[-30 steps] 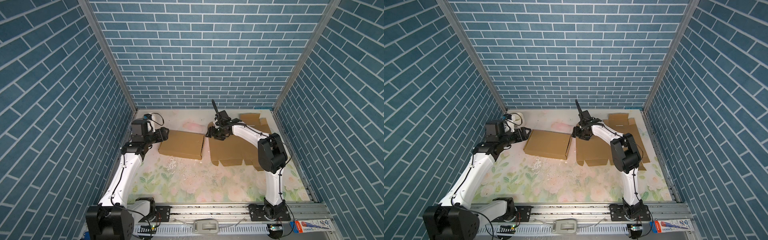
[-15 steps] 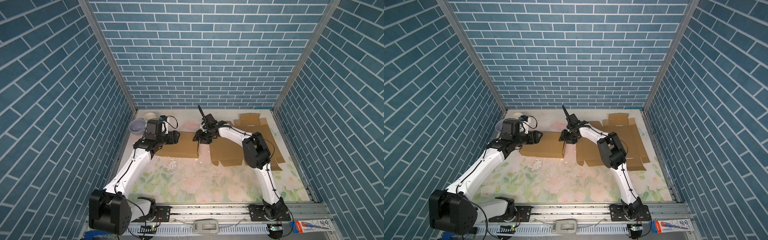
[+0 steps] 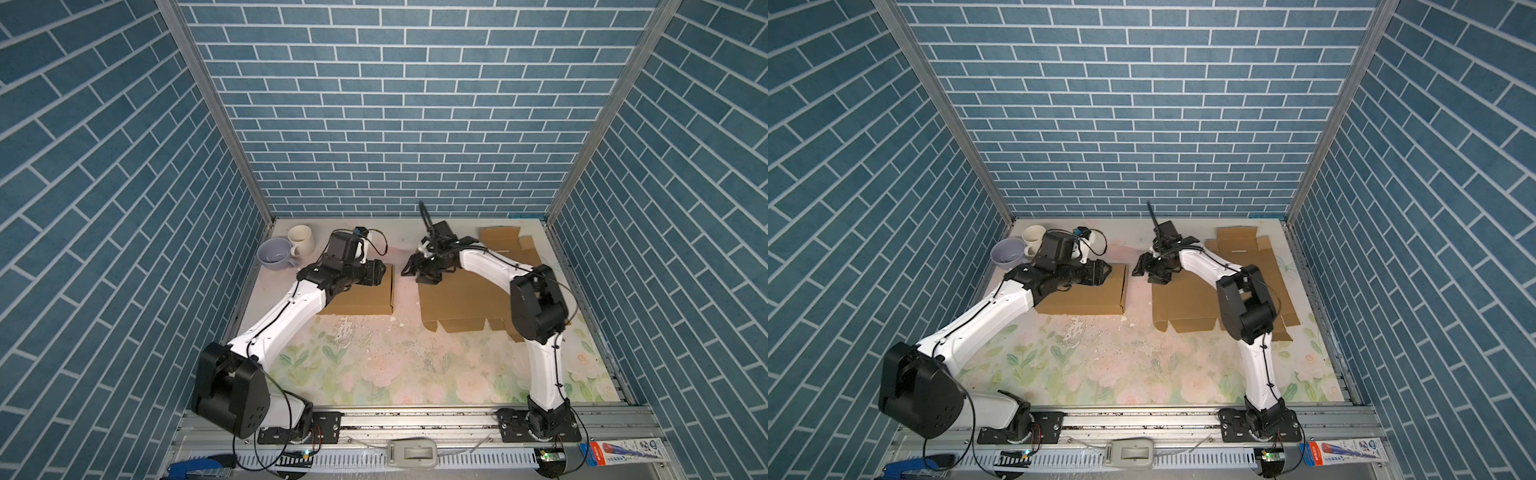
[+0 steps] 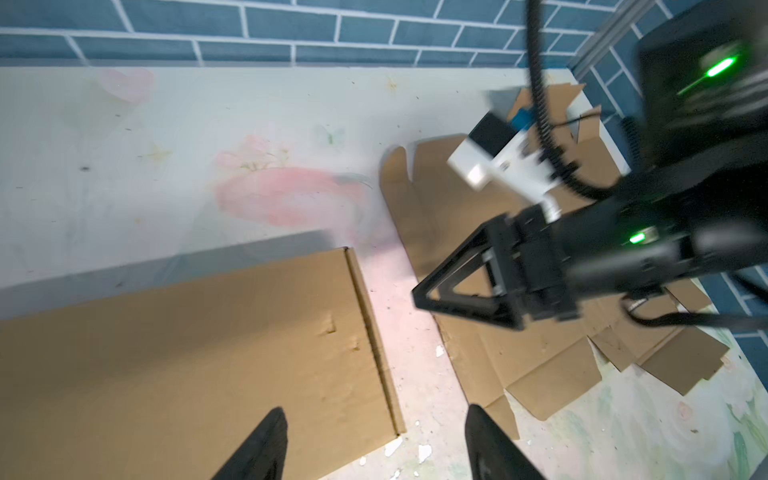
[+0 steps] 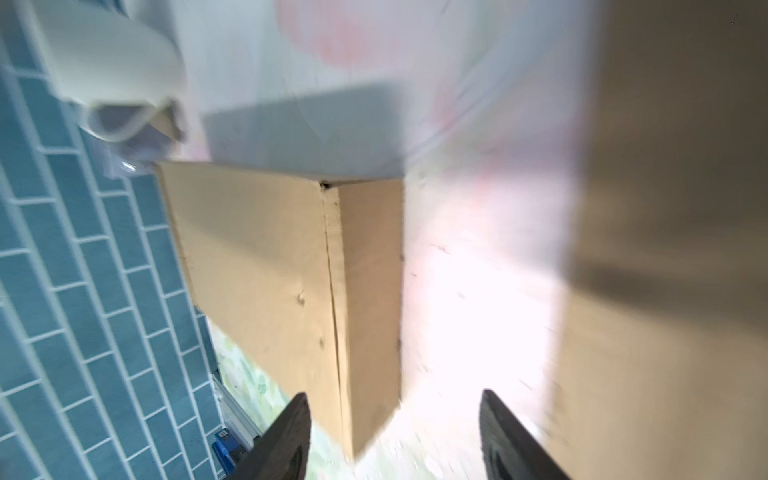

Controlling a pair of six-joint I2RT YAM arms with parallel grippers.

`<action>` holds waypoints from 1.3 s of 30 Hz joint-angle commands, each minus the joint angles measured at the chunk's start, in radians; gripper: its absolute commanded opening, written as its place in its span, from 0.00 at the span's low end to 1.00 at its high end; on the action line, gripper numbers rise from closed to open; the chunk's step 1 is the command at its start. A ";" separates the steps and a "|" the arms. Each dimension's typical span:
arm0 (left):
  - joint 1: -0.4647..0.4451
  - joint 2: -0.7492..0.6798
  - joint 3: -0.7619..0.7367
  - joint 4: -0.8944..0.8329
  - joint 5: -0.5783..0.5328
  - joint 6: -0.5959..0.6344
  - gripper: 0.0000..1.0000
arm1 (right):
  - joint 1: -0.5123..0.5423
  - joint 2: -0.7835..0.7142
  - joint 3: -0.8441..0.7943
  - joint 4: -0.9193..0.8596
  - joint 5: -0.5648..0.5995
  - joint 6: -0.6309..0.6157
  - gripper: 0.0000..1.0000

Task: Fold the paper box

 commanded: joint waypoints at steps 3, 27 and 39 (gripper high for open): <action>-0.154 0.184 0.116 0.004 -0.044 -0.094 0.67 | -0.182 -0.215 -0.219 -0.026 0.128 -0.118 0.63; -0.169 0.559 0.143 0.155 0.046 -0.351 0.72 | -0.170 -0.161 -0.469 0.071 0.223 -0.105 0.56; -0.167 0.627 0.096 0.399 0.159 -0.523 0.72 | -0.122 -0.132 -0.502 0.107 0.194 -0.073 0.55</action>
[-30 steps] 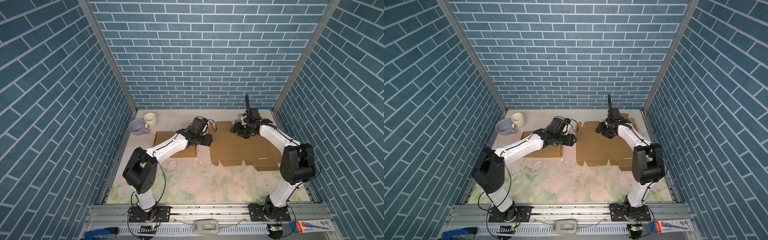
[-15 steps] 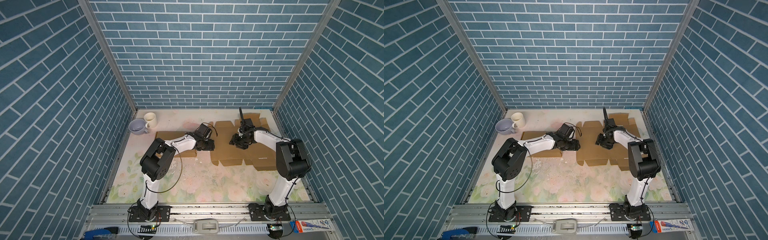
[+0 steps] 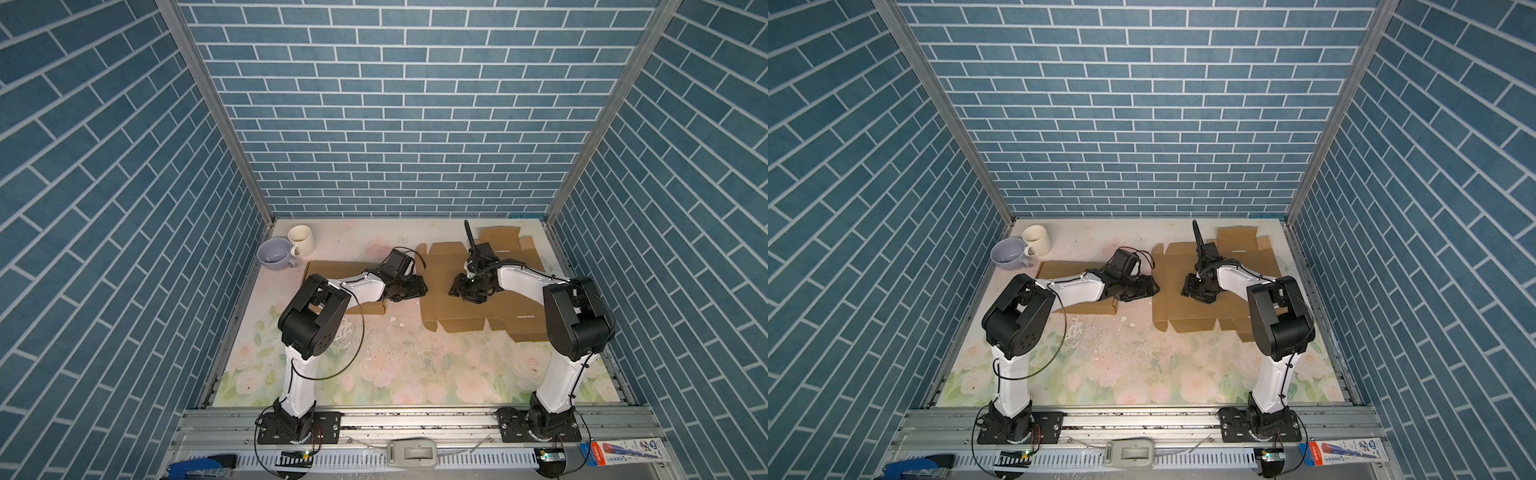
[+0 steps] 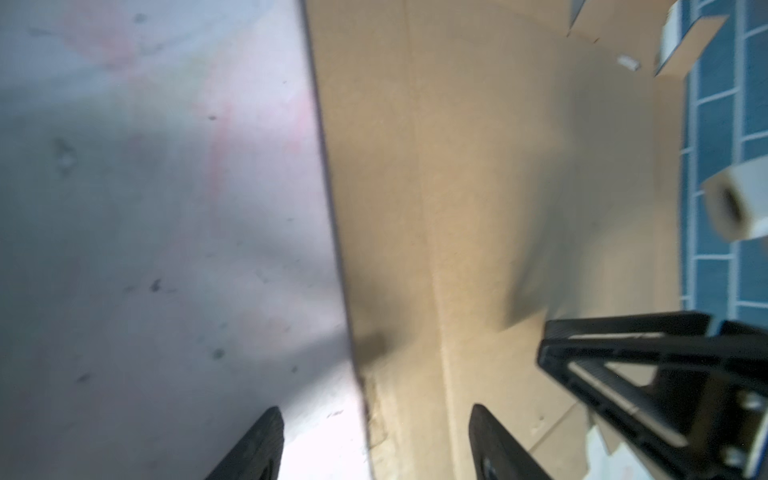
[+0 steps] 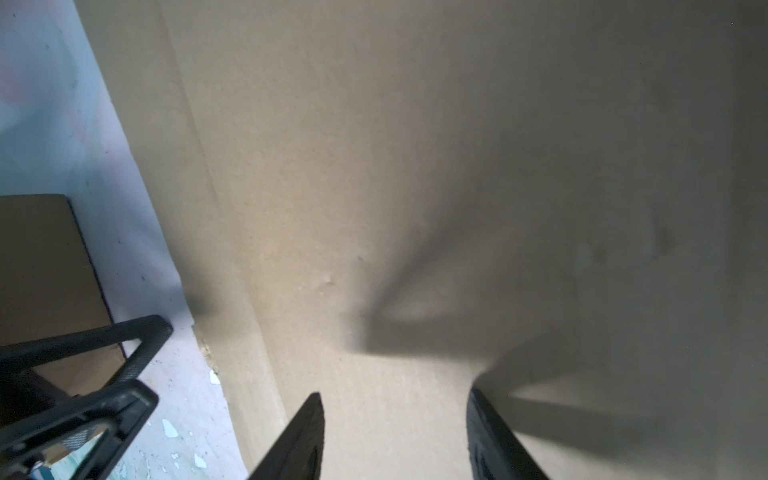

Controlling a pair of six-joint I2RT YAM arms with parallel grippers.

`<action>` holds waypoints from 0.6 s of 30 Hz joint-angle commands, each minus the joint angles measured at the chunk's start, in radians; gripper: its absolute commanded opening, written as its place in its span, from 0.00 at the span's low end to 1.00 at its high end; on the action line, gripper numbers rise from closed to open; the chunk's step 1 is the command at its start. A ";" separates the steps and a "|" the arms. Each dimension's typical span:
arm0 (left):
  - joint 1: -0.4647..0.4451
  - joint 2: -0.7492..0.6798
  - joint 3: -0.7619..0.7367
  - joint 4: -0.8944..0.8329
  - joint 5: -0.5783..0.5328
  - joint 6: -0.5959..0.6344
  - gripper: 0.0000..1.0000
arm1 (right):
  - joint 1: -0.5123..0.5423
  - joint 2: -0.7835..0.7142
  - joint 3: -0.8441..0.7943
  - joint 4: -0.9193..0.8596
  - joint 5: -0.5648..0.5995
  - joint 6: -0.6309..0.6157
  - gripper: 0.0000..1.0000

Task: Fold the paper box

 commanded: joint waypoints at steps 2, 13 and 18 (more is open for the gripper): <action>-0.005 0.051 -0.022 0.099 0.042 -0.082 0.71 | 0.027 0.039 -0.053 -0.006 -0.025 0.033 0.55; -0.016 0.068 -0.054 0.275 0.094 -0.207 0.70 | 0.026 0.045 -0.054 -0.011 -0.028 0.024 0.54; -0.016 0.052 -0.094 0.408 0.112 -0.303 0.70 | 0.026 0.042 -0.048 -0.016 -0.027 0.019 0.54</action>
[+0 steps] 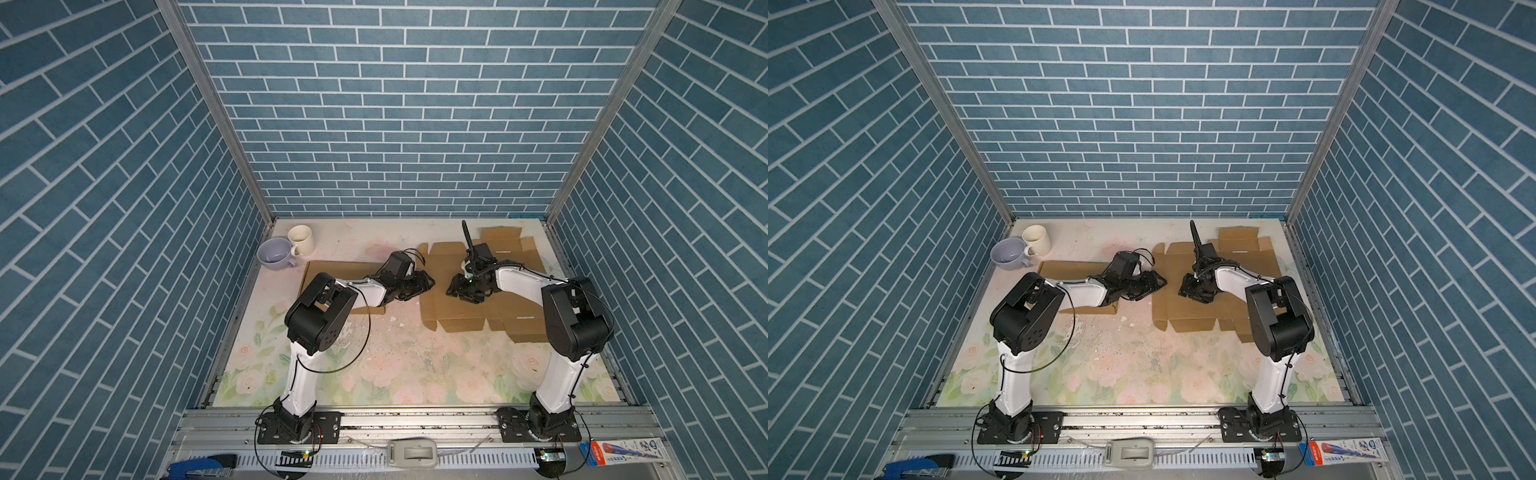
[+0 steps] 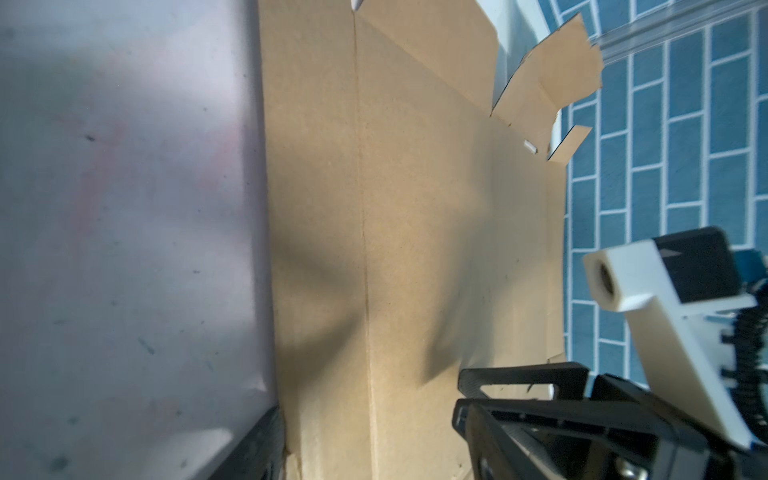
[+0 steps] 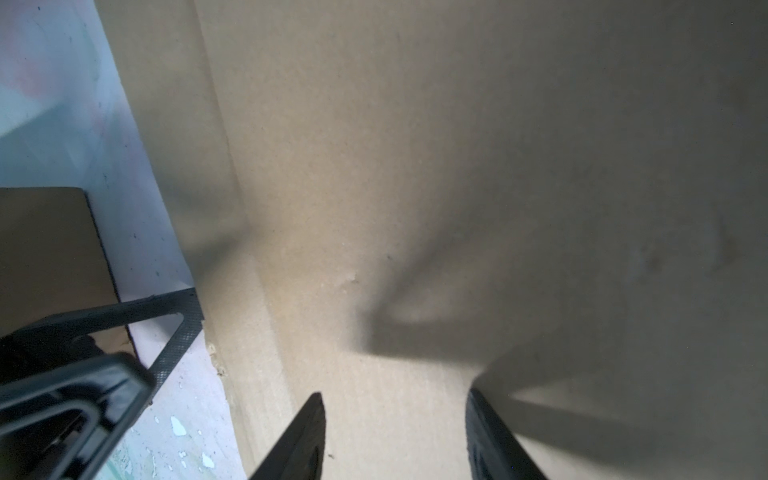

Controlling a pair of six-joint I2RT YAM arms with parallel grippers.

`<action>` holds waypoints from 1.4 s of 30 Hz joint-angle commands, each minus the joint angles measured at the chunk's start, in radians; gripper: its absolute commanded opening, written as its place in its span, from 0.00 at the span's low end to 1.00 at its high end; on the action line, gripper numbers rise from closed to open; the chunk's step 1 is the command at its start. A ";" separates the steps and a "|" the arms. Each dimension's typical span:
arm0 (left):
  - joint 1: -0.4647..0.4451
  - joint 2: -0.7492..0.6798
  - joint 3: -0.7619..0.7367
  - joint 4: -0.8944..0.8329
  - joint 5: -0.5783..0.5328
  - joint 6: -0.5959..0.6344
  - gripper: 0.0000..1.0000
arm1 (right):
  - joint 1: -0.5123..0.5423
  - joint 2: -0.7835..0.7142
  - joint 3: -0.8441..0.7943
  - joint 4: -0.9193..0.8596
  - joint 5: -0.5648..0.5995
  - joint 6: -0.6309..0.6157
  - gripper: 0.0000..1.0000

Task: Fold the paper box

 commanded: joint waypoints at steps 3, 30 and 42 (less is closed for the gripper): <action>-0.011 -0.014 -0.037 0.125 0.037 -0.105 0.69 | 0.014 0.043 -0.040 -0.042 -0.021 0.015 0.54; -0.016 0.021 -0.060 0.101 0.012 -0.081 0.38 | 0.014 0.052 -0.022 -0.063 -0.021 0.001 0.54; -0.013 0.006 -0.059 0.073 0.005 -0.051 0.16 | 0.009 0.011 0.015 -0.112 -0.016 -0.026 0.54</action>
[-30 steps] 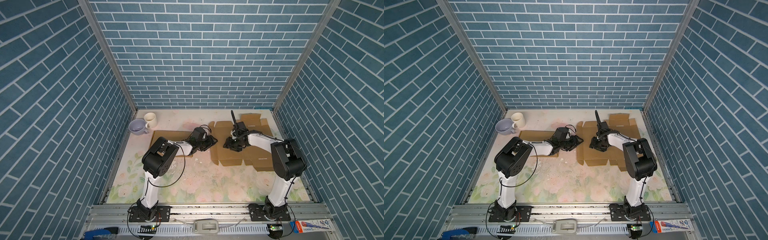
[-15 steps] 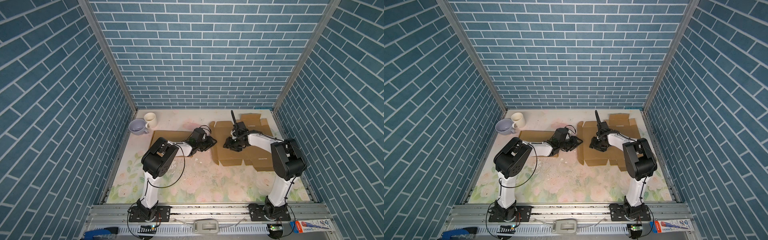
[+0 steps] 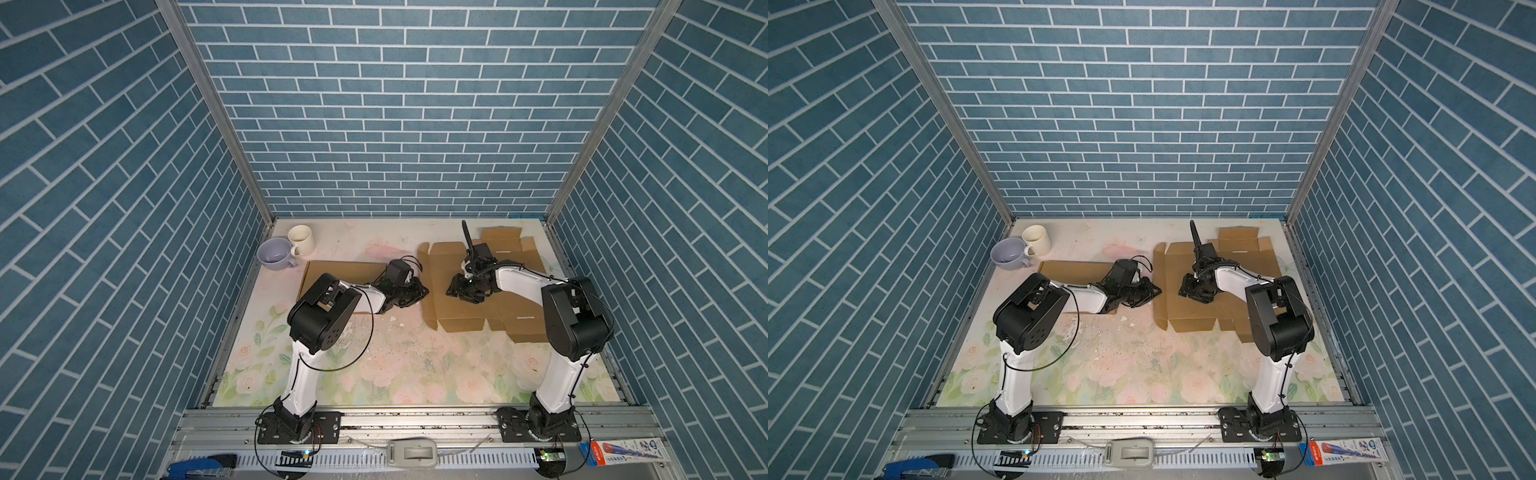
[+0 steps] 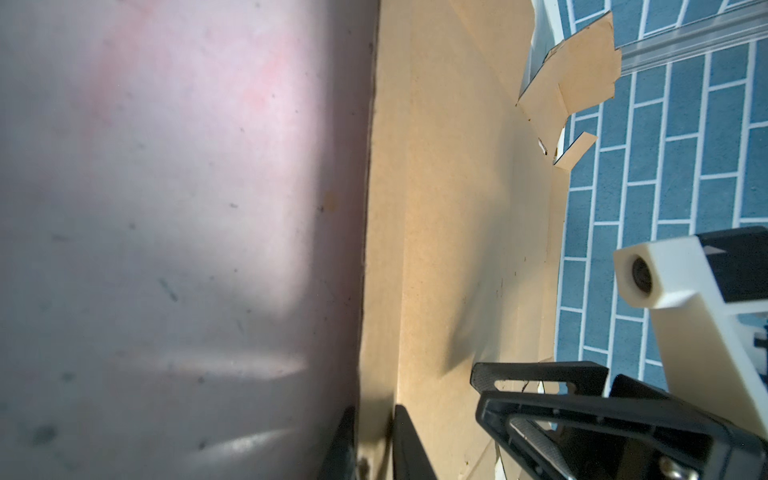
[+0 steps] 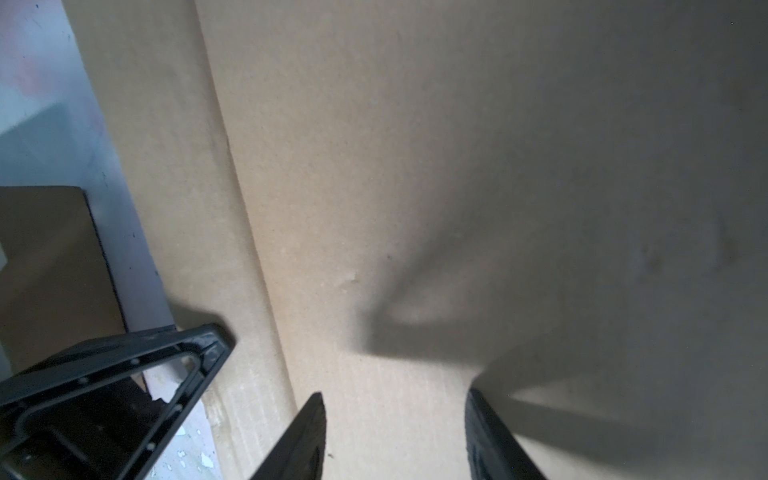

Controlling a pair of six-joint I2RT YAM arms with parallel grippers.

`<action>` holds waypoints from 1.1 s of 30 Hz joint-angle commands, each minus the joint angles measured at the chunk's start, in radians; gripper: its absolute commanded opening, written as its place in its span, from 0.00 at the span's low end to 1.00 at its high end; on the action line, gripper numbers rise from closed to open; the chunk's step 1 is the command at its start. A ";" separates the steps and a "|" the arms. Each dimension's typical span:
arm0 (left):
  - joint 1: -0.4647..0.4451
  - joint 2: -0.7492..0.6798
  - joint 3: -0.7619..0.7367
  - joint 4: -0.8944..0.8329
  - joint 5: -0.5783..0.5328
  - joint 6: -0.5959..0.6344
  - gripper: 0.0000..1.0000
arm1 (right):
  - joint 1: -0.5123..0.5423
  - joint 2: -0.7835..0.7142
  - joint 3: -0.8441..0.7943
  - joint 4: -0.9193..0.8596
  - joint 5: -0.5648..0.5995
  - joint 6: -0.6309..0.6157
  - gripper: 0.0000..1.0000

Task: Fold the paper box

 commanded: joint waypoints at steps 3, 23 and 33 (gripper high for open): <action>0.000 -0.048 0.012 -0.044 -0.007 0.049 0.11 | -0.023 -0.048 0.044 -0.150 -0.020 -0.051 0.54; 0.200 -0.536 -0.110 -0.668 0.021 0.444 0.03 | -0.390 -0.313 -0.036 -0.160 0.173 -0.191 0.76; 0.300 -0.550 -0.155 -0.703 0.055 0.504 0.04 | -0.408 -0.107 -0.031 -0.103 -0.034 -0.199 0.77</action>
